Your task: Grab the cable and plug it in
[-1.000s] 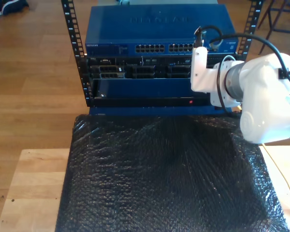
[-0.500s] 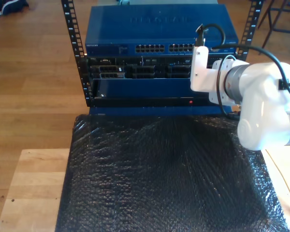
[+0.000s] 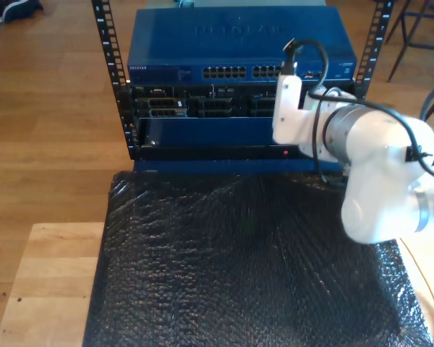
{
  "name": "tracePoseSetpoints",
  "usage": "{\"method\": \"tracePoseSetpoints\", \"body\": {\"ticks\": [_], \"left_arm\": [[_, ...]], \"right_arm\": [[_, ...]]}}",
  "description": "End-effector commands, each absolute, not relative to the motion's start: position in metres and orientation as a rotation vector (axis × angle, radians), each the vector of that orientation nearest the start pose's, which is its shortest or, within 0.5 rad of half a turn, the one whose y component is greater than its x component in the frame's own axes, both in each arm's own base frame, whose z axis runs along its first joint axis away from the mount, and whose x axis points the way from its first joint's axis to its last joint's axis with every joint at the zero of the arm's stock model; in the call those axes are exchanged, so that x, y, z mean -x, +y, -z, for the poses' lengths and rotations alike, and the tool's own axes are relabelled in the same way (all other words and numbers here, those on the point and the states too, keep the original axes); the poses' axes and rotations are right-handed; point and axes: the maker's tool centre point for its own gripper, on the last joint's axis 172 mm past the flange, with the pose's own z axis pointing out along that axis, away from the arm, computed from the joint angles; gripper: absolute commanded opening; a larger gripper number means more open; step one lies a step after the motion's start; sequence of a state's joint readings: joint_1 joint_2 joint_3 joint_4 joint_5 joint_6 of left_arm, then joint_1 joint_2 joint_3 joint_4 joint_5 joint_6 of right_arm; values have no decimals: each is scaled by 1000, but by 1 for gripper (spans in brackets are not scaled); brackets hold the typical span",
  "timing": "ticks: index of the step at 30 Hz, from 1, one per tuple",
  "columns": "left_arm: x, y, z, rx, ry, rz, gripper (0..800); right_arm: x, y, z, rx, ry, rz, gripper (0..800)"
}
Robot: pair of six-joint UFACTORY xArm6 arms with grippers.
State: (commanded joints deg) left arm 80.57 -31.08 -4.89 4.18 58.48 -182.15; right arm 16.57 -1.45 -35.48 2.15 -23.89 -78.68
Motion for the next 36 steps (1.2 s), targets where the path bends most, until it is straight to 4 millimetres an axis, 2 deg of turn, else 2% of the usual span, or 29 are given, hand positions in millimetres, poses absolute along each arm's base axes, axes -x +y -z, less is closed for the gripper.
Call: {"method": "tracePoseSetpoints", "body": {"ticks": [4, 12, 15, 21, 26, 32, 36], "left_arm": [[-8, 131, -29, 2223, 2653, 362, 800], [-8, 131, -29, 2220, 2654, 362, 800], [-8, 131, -29, 2220, 2654, 362, 800], [-8, 131, -29, 2223, 2653, 362, 800], [-8, 131, -29, 2223, 2653, 362, 800], [-8, 131, -29, 2220, 2654, 362, 800], [-8, 131, -29, 2220, 2654, 362, 800]], "right_arm": [[-556, 160, -262, -1602, 1689, -1186, 0], [-544, 157, -249, -1608, 1701, -1173, 0], [-546, 158, -259, -1566, 1678, -1205, 0], [-545, 157, -260, -1558, 1671, -1213, 0], [-550, 156, -269, -1549, 1646, -1233, 0], [-548, 155, -263, -1553, 1652, -1225, 0], [-550, 155, -267, -1524, 1623, -1256, 0]]}}
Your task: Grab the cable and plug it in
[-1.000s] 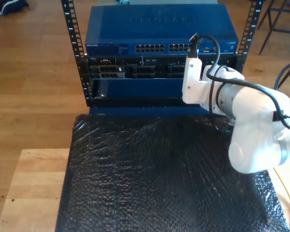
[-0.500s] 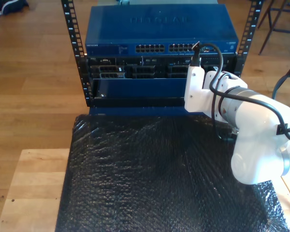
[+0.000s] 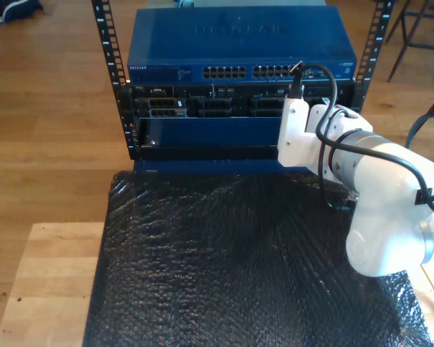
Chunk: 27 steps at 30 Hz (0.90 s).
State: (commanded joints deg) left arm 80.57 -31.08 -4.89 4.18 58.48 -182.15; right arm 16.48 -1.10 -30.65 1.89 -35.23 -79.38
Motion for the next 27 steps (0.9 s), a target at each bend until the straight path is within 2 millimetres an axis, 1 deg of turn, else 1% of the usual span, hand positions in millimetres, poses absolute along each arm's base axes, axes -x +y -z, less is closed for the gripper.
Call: {"method": "tracePoseSetpoints", "body": {"ticks": [4, 6, 10, 18, 23, 27], "left_arm": [[-8, 131, -29, 2220, 2654, 362, 800], [-8, 131, -29, 2223, 2653, 362, 800], [-8, 131, -29, 2223, 2653, 362, 800], [-8, 131, -29, 2220, 2654, 362, 800], [-8, 131, -29, 2223, 2653, 362, 800], [-8, 131, -29, 2220, 2654, 362, 800]], "right_arm": [[-557, 157, -266, -1471, 1572, -1308, 0], [-562, 158, -273, -1437, 1550, -1331, 0], [-570, 160, -275, -1412, 1532, -1346, 0], [-586, 164, -305, -1321, 1428, -1439, 0], [-598, 166, -311, -1280, 1379, -1476, 0], [-599, 167, -310, -1240, 1364, -1479, 0]]}}
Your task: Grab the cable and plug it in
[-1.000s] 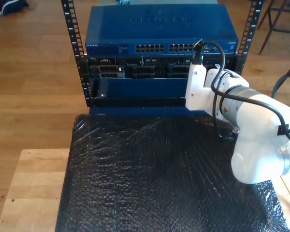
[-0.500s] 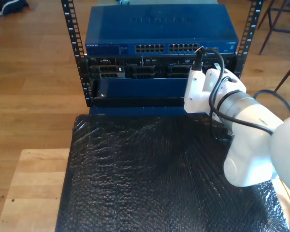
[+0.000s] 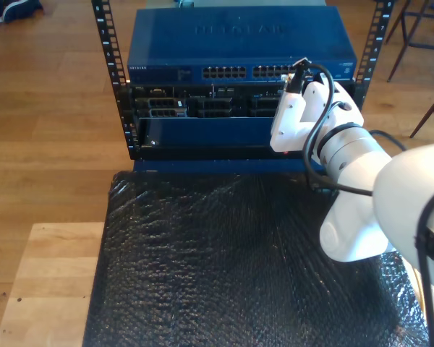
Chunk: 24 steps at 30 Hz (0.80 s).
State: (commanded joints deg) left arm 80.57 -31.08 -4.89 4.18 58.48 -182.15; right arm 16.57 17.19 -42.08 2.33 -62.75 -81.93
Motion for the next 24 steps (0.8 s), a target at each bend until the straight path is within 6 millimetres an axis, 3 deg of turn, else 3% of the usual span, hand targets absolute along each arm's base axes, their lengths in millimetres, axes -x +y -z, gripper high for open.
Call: {"method": "tracePoseSetpoints", "body": {"ticks": [7, 11, 24], "left_arm": [[-8, 131, -29, 2220, 2654, 362, 800], [-8, 131, -29, 2220, 2654, 362, 800], [-8, 131, -29, 2220, 2654, 362, 800]], "right_arm": [[-602, 143, -288, -1264, 1300, -1417, 0], [-610, 128, -289, -1265, 1237, -1378, 0], [-605, 135, -284, -1250, 1196, -1372, 0]]}}
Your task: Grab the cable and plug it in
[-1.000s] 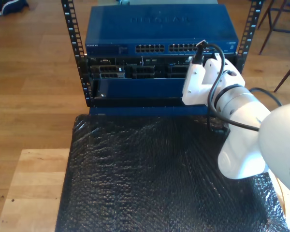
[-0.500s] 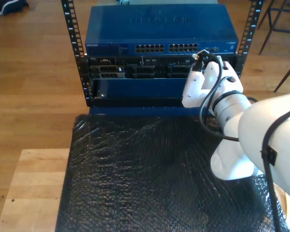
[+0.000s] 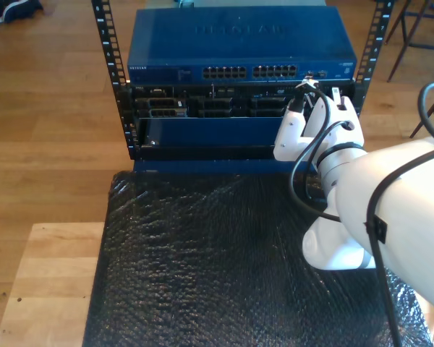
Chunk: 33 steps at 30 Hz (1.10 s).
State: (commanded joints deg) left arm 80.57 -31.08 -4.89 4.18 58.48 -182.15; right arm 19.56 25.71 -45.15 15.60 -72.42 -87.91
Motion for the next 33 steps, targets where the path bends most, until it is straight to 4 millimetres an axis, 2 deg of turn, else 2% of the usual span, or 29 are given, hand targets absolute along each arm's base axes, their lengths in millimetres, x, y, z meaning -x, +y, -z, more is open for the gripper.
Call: {"method": "tracePoseSetpoints", "body": {"ticks": [7, 15, 21, 28, 30, 33], "left_arm": [[-8, 131, -29, 2220, 2654, 362, 800], [-8, 131, -29, 2223, 2653, 362, 800], [-8, 131, -29, 2223, 2653, 362, 800], [-8, 131, -29, 2223, 2653, 362, 800], [-8, 131, -29, 2223, 2653, 362, 800], [-8, 131, -29, 2223, 2653, 362, 800]], "right_arm": [[-605, 134, -276, -1262, 1201, -1361, 0], [-603, 134, -288, -1226, 1159, -1389, 0], [-602, 140, -283, -1221, 1168, -1392, 0], [-614, 148, -286, -1183, 1124, -1417, 0], [-618, 142, -286, -1198, 1093, -1406, 0], [-623, 145, -285, -1194, 1077, -1385, 0]]}}
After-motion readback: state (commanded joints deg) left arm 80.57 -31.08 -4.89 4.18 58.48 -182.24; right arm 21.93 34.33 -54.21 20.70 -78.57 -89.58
